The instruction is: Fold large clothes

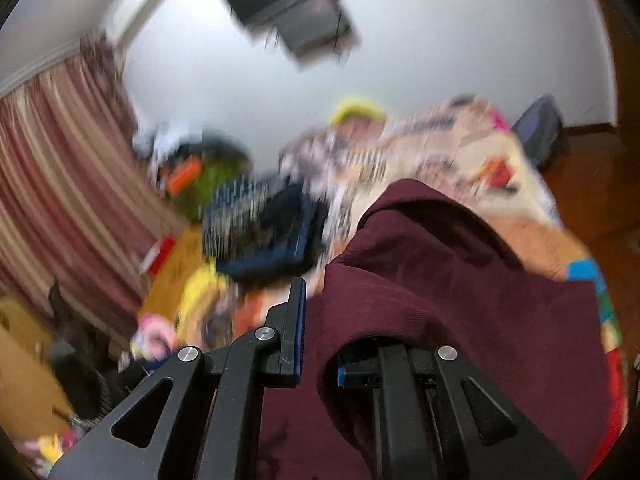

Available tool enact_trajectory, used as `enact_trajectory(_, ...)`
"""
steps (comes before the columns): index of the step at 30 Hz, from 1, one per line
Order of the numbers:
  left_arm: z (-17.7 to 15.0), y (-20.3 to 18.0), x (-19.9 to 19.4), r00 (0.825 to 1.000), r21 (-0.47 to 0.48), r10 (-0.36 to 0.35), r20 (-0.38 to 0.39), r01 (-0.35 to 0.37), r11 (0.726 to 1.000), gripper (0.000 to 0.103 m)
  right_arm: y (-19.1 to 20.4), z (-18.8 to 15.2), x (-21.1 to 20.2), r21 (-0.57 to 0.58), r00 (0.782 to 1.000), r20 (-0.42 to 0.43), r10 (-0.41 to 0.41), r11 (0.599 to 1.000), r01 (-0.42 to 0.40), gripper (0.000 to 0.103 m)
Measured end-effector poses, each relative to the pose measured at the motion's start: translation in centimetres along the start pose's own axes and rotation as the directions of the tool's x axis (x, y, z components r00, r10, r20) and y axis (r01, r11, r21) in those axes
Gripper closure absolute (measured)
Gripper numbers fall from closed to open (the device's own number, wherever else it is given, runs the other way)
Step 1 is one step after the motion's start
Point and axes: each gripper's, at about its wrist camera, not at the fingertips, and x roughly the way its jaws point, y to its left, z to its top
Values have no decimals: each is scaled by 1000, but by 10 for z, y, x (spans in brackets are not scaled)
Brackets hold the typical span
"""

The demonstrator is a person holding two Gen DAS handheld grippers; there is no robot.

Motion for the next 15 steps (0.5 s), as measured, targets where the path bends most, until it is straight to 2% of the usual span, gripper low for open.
enact_trajectory(3, -5, 13, -6, 1000, -24, 16, 0, -16, 1000, 29, 4, -27, 35, -22, 992, -127, -2, 1000, -1, 93)
enact_trajectory(7, -13, 21, -7, 999, -40, 29, -18, -30, 999, 29, -1, -54, 65, -21, 964, -266, -5, 1000, -1, 93)
enact_trajectory(12, -17, 17, -4, 998, -27, 42, -38, -43, 999, 29, 8, -60, 55, -143, 944, -314, -102, 988, 60, 90)
enact_trajectory(14, -16, 13, -2, 998, -16, 42, -40, -42, 999, 29, 9, -58, 47, -172, 944, -303, -132, 982, 82, 82)
enact_trajectory(15, -13, 9, 0, 999, -7, 38, -40, -38, 999, 29, 7, -57, 41, -177, 946, -294, -140, 980, 90, 75)
